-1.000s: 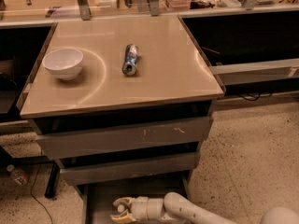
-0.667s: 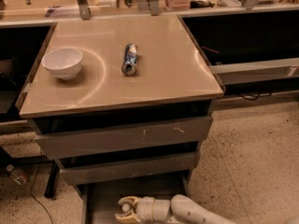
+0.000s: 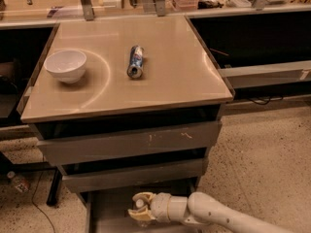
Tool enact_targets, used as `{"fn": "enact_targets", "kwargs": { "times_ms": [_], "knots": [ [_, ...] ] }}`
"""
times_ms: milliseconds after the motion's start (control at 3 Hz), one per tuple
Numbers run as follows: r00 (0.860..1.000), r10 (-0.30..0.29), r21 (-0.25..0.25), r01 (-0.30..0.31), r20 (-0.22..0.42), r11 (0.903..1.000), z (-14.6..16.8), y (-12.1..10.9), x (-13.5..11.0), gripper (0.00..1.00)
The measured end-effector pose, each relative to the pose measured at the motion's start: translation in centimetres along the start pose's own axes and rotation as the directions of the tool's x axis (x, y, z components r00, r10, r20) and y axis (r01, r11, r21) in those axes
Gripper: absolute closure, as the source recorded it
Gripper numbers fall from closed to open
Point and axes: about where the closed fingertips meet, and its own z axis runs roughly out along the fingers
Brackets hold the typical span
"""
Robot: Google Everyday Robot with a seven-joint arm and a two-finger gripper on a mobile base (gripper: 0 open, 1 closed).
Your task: Pick water bottle from bottom drawer and place on counter
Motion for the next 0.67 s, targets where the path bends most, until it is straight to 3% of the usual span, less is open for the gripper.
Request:
{"fn": "enact_targets", "kwargs": {
  "times_ms": [333,667],
  "knots": [
    [0.999,-0.021,0.020,0.022,-0.036,0.9996,-2.11,-1.82,-2.77,1.00],
    [0.999,-0.021,0.020,0.022,-0.036,0.9996,-2.11,-1.81,-2.77,1.00]
  ]
}}
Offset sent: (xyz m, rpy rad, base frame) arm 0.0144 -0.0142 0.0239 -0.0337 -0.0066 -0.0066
